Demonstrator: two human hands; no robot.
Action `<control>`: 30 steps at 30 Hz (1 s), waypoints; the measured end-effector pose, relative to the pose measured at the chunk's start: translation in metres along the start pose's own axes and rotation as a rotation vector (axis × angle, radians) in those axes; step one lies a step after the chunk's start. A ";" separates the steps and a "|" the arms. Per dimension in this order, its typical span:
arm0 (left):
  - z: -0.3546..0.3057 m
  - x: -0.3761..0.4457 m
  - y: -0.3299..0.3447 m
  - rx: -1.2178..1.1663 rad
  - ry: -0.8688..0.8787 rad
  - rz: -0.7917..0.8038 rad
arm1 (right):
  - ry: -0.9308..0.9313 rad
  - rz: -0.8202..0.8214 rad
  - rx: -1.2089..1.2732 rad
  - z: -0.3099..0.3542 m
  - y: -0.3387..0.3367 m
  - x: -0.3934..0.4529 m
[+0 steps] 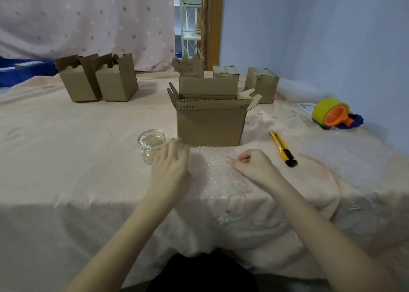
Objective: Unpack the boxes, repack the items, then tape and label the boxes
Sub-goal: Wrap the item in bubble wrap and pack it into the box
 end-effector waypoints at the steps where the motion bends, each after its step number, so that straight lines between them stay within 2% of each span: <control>1: -0.004 0.000 0.004 -0.005 0.059 0.032 | -0.002 -0.003 -0.027 0.001 0.000 -0.001; 3: -0.006 0.000 0.015 -0.048 0.089 0.197 | -0.001 0.008 -0.047 0.004 0.001 0.000; 6: -0.002 -0.005 0.028 -0.003 0.068 0.336 | 0.012 -0.012 0.061 0.003 0.003 0.002; 10: 0.001 -0.011 0.030 -0.021 0.038 0.350 | 0.014 -0.090 0.285 0.003 0.001 0.004; 13: 0.003 -0.012 0.033 0.001 0.025 0.376 | -0.012 -0.132 0.311 0.007 -0.006 0.004; 16: 0.004 -0.012 0.037 0.010 0.028 0.415 | 0.008 -0.089 0.299 0.009 -0.005 0.000; 17: 0.004 -0.013 0.038 0.003 0.028 0.423 | 0.008 -0.061 0.225 0.009 -0.003 -0.003; 19: 0.004 -0.013 0.038 -0.014 0.026 0.428 | -0.116 -0.083 -0.154 0.012 -0.005 -0.009; 21: 0.004 -0.013 0.038 -0.005 0.023 0.432 | -0.456 -0.116 -0.364 0.029 -0.004 -0.021; 23: 0.005 -0.013 0.039 -0.002 0.012 0.440 | -0.680 0.139 -0.379 0.039 0.014 -0.032; 25: 0.005 -0.012 0.040 -0.025 0.008 0.450 | -0.711 0.430 -0.499 0.029 0.037 -0.040; 26: 0.005 -0.011 0.040 -0.034 0.016 0.461 | -0.720 0.506 -0.584 0.022 0.043 -0.042; 30: 0.010 -0.018 0.033 -0.101 0.120 0.558 | -0.789 0.524 -0.682 0.012 0.044 -0.042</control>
Point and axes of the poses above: each hand's wrist, its own x-axis towards the middle knuckle, its own y-axis out of the palm, z = x × y, the point moved 6 cm from there along x, towards the middle knuckle, and after that the axes turned 7 degrees about -y, right-handed, at the moved point
